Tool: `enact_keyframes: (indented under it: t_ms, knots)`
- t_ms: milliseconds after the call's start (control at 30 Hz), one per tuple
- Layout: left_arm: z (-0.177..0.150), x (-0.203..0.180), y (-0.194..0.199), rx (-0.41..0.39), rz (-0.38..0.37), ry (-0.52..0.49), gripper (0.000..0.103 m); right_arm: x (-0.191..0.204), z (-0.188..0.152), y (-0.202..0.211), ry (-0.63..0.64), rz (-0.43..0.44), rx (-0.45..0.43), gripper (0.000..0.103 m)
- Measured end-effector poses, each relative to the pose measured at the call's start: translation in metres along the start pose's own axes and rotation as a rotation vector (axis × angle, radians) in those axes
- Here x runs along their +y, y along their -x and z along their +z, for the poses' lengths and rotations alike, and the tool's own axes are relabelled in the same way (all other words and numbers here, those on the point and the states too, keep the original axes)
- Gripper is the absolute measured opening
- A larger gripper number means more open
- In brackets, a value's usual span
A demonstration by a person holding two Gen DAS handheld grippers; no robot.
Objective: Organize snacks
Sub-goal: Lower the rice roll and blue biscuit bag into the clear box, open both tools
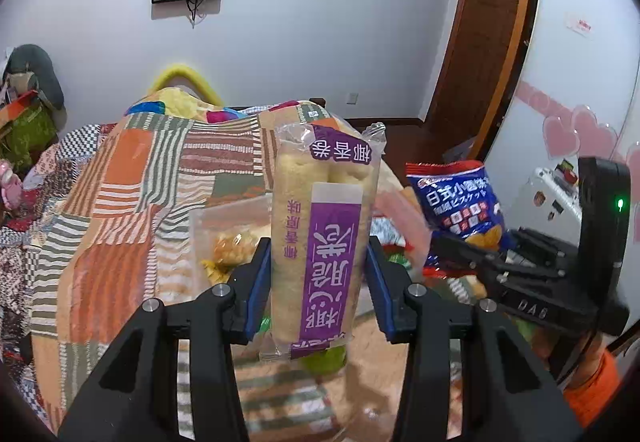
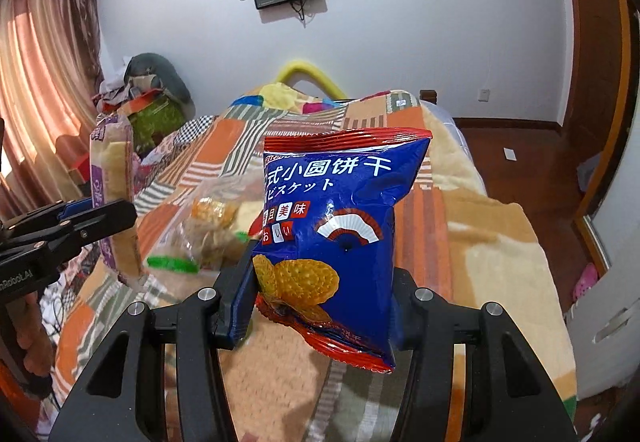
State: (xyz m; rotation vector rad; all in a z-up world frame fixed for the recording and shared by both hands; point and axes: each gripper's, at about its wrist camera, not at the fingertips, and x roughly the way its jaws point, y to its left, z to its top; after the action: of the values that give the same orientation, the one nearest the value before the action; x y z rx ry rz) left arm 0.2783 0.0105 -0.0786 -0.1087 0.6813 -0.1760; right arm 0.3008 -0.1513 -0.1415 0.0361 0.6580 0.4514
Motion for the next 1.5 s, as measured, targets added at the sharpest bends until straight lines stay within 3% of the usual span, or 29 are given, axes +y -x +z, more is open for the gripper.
enact_keyframes:
  t_ms: [267, 667, 867, 933, 1100, 1300, 1500]
  knots:
    - [0.020, 0.000, -0.040, 0.022, 0.010, 0.042, 0.045, 0.001, 0.002, -0.018, -0.002, 0.014, 0.020, 0.048]
    - [0.013, -0.004, -0.080, 0.099, 0.052, 0.041, 0.045, 0.000, 0.001, -0.041, 0.023, 0.009, 0.099, 0.050]
    - [0.008, 0.001, -0.070, 0.092, 0.055, 0.052, 0.052, 0.002, 0.002, -0.033, 0.035, -0.019, 0.100, 0.054]
    - [0.006, 0.003, -0.064, 0.091, 0.055, 0.053, 0.053, 0.002, 0.004, -0.028, 0.032, -0.019, 0.097, 0.062]
    - [-0.004, 0.007, -0.041, 0.086, 0.059, 0.024, 0.057, 0.001, 0.007, -0.011, 0.039, -0.040, 0.063, 0.068]
    - [-0.028, 0.010, -0.006, 0.096, 0.061, -0.012, 0.065, 0.007, 0.006, 0.014, 0.066, -0.052, 0.033, 0.071]
    - [-0.067, 0.013, 0.018, 0.139, 0.060, -0.015, 0.067, 0.012, -0.009, 0.032, 0.063, -0.037, 0.027, 0.073]
